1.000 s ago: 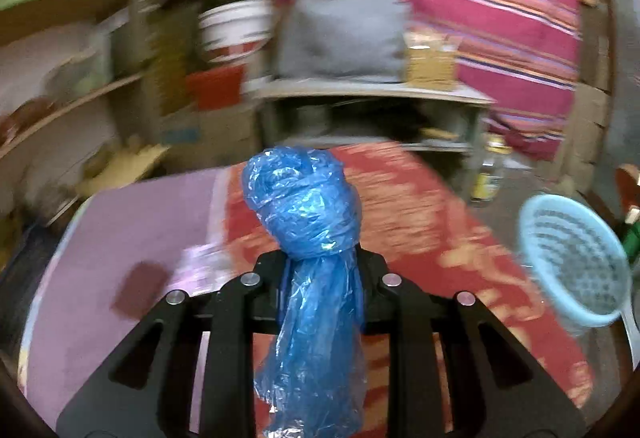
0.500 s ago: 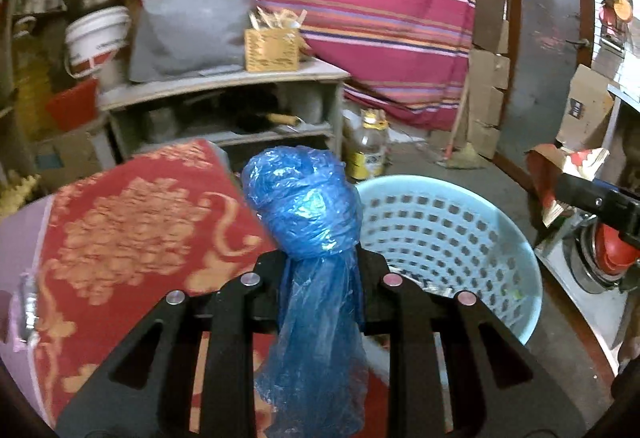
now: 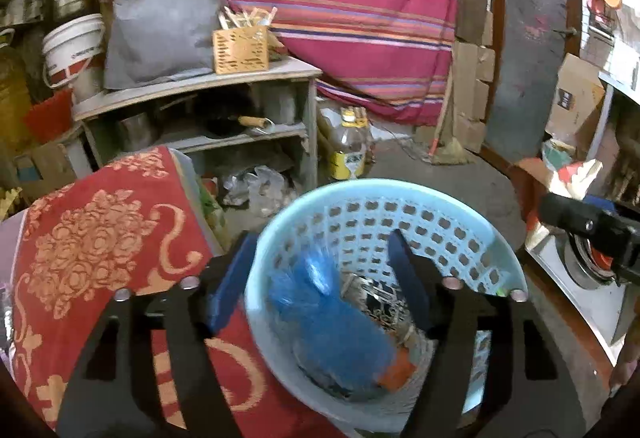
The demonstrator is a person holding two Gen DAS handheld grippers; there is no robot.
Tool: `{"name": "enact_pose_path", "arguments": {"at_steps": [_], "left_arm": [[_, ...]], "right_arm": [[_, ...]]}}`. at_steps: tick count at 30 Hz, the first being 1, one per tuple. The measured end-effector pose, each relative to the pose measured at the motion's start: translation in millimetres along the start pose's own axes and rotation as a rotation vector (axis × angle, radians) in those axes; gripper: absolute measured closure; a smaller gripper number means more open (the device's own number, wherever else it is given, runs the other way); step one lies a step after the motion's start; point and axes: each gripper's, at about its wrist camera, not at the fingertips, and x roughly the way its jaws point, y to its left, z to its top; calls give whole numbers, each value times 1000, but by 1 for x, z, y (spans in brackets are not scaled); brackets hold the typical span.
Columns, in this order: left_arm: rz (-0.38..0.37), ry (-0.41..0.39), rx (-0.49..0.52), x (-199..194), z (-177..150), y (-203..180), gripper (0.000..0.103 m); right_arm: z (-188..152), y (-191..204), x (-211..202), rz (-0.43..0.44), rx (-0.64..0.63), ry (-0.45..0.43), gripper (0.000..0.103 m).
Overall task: Collect trash
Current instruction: 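Carry the blue bag to the basket with the left tool and open both tools, then return the left tool to the table and close it on the brown scouring pad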
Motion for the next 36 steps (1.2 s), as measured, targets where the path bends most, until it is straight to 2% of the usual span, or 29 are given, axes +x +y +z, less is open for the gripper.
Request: {"name": "enact_pose_path", "arguments": {"at_steps": [2,7,10,12,13,14,18,21,27,36], "left_arm": [[28,-29,-15,-9,2,9,19],[124,-80,-62,-34,2,39,7],[177,-82,-96,-49,-1,66,6],[203,-78,-114,-56,-3,80,6],[215,-76,-122,-58,-3,87,6],[232,-73,-128,-63,-5,97,6],[294,-75,-136,-80,-13,124,6],[342,-73,-150,-95,-19,150,6],[444,-56,-187,-124,-40,213,6],[598,7,-267,-162,-87,319,6]], "right_arm": [[0,2,1,4,-2,2,54],[0,17,8,25,-15,15,54],[-2,29,13,27,-24,23,51],[-2,34,15,22,-17,24,38],[-2,37,16,9,-11,16,25],[-2,39,16,1,-9,11,20],[-1,54,19,5,-2,14,20],[1,68,15,21,-7,-7,15],[2,119,9,71,-67,-43,12],[-11,198,27,157,-135,-7,11]]}}
